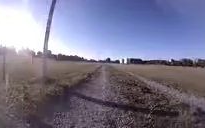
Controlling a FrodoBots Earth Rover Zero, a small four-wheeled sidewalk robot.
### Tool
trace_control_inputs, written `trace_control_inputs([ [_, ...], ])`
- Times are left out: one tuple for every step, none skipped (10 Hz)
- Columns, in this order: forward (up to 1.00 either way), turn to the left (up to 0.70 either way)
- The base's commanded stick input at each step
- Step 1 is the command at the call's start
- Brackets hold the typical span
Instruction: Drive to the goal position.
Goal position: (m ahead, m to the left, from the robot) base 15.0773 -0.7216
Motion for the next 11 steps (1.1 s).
trace_control_inputs([
  [0.5, 0.0],
  [0.5, 0.0],
  [0.5, 0.0],
  [0.5, 0.0],
  [0.5, 0.0],
  [0.5, 0.0],
  [0.5, 0.0],
  [0.5, 0.0],
  [0.5, 0.0],
  [0.5, 0.0],
  [0.5, 0.0],
])
